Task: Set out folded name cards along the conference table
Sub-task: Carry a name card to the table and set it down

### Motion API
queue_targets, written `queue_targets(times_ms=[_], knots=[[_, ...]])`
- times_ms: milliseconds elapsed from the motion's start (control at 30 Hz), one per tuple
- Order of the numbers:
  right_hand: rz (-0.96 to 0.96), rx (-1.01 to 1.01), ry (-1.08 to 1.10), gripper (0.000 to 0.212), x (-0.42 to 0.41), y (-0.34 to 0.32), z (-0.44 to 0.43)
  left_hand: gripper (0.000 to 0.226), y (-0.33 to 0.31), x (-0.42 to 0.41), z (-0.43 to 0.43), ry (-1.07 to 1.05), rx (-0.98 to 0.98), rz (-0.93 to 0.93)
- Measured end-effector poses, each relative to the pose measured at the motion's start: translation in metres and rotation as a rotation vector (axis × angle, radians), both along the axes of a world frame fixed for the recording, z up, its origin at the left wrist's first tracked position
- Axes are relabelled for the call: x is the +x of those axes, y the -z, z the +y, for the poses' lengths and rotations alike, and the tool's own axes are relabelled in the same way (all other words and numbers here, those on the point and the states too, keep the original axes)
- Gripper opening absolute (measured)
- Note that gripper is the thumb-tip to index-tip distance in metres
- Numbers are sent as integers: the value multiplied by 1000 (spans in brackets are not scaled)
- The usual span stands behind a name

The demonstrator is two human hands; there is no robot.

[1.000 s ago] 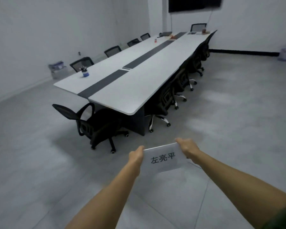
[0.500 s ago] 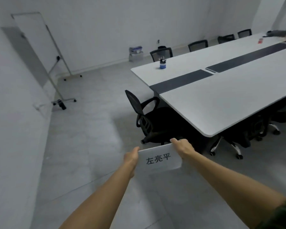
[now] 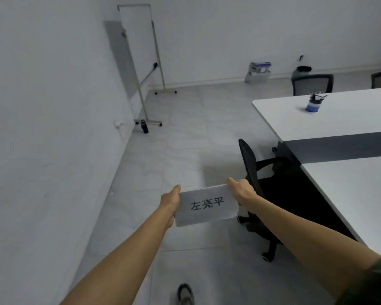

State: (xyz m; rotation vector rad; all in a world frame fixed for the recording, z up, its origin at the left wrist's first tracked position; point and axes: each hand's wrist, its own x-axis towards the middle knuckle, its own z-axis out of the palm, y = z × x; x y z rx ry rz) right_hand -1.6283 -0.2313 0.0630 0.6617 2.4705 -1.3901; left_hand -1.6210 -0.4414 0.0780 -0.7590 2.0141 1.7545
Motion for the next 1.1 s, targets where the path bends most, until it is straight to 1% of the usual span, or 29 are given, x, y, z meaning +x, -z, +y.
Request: queue_targets(times_ms=[100,233,400,533,700,867,933,1000,1100], knots=[[-3,-7,15,49,-61,5,-12,37,2,-60,-13,13,-8,-36],[-1,-45,53,48,-161,1,-27,42,-10,-171,-29,66,-42,-35],[18,-51,151,43,-261,-12,-13,42,-26,-298,-12,151,-64,-13],[36,-37,202,43,-341,-10,17,44,-19,-388,19,203,-51,-33],[35,-39,269,45,-460,8,72,39,-5,-516,76,257,-56,-33],[79,-31,320,44,-574,-6,128,34,-24,-639,138,302,-87,17],[81,-28,354,44,-614,-16,150,35,-33,-685,162,323,-91,16],[62,-41,390,45,-639,-23,166,38,-39,-716,181,353,-82,25],[49,-46,453,40,-684,-24,197,39,-36,-775,217,409,-71,28]])
